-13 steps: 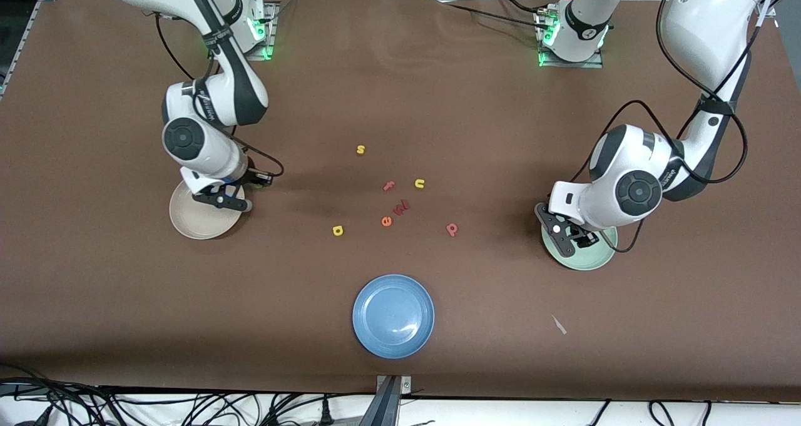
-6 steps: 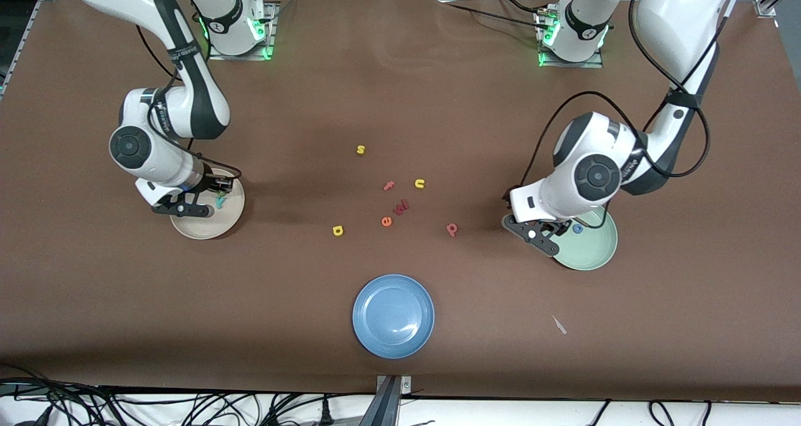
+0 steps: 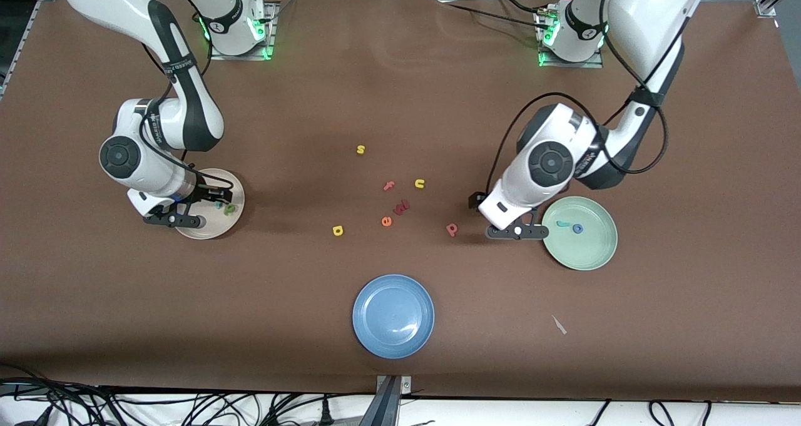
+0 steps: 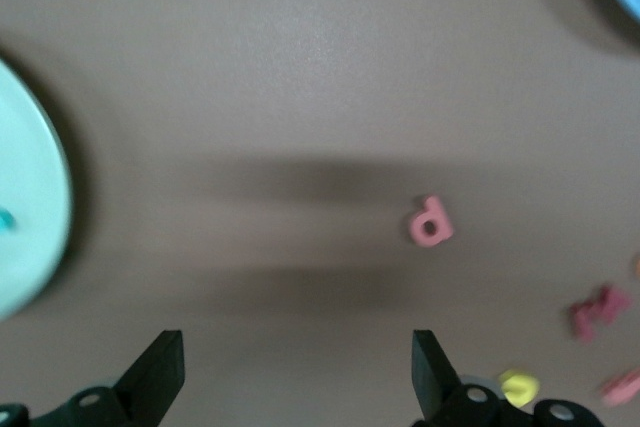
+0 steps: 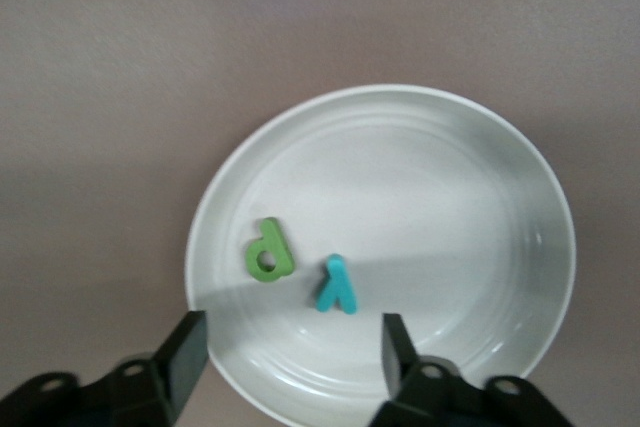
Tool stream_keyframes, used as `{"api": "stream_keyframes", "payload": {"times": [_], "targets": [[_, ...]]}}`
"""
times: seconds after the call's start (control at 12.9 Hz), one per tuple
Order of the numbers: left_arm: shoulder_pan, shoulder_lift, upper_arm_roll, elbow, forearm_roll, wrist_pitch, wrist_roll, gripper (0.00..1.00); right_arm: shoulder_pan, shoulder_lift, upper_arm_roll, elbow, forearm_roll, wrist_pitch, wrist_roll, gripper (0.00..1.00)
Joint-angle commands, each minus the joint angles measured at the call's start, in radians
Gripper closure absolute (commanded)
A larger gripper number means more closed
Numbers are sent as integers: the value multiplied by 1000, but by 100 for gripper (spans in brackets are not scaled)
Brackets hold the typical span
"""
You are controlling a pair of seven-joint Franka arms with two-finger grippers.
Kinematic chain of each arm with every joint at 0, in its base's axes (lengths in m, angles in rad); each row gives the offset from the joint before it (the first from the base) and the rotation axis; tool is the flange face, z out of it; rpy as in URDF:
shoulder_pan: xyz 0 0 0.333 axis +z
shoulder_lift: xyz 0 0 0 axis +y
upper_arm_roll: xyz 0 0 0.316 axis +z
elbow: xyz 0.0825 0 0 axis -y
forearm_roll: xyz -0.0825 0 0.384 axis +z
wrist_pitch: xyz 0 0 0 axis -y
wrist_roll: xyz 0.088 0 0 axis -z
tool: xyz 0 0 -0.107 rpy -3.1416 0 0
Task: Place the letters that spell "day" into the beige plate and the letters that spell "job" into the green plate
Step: 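Move the left gripper to the pink d while the right gripper reaches the yellow letter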
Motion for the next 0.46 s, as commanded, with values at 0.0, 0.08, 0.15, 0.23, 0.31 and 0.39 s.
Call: {"api": "stream_keyframes", "payload": {"times": [0.0, 0.08, 0.15, 0.23, 0.31, 0.39], "targets": [[-48, 117, 10, 107, -9, -6, -273, 0, 18, 24, 34, 66, 20, -28, 139, 0], [-63, 134, 19, 109, -9, 17, -348, 0, 18, 40, 56, 97, 20, -39, 198, 0], [-65, 145, 28, 108, 1, 54, -402, 0, 18, 59, 79, 124, 20, -45, 259, 0], [-66, 151, 26, 105, 27, 86, -425, 0, 18, 76, 102, 149, 21, -45, 317, 0], [-83, 165, 26, 111, 35, 97, -453, 0, 18, 97, 128, 186, 30, -45, 383, 0], [-94, 179, 31, 114, 34, 102, -459, 0, 18, 126, 151, 224, 39, -45, 441, 0]]}}
